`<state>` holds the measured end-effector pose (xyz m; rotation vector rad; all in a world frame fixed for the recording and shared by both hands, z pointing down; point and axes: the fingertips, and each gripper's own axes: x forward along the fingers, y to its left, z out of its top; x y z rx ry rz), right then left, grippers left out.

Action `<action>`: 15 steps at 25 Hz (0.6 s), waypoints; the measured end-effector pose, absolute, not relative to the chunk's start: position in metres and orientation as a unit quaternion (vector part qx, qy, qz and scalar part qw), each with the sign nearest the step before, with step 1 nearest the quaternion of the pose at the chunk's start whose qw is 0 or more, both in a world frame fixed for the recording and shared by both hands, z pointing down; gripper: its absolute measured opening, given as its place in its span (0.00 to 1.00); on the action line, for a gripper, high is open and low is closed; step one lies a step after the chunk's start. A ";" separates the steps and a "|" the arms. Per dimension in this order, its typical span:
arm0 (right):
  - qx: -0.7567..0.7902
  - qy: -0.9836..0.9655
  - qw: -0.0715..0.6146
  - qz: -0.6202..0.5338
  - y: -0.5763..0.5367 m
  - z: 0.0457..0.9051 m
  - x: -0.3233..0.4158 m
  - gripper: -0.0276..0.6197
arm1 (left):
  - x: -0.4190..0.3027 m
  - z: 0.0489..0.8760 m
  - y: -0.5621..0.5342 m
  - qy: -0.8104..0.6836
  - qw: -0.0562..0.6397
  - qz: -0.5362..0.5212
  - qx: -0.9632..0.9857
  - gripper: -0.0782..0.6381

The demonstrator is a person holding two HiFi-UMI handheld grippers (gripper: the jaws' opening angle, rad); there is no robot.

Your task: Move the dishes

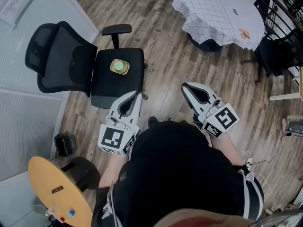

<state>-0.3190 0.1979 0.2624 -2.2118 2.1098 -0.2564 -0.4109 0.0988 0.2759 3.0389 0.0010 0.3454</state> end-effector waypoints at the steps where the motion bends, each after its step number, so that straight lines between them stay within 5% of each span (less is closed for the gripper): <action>1: -0.721 0.686 0.037 -0.088 0.191 0.265 -0.321 0.07 | -0.413 0.279 0.093 0.003 0.042 0.116 0.992 0.12; 15: -0.710 0.691 0.052 -0.124 0.144 0.287 -0.258 0.07 | -0.353 0.301 0.030 -0.027 0.053 0.130 0.990 0.12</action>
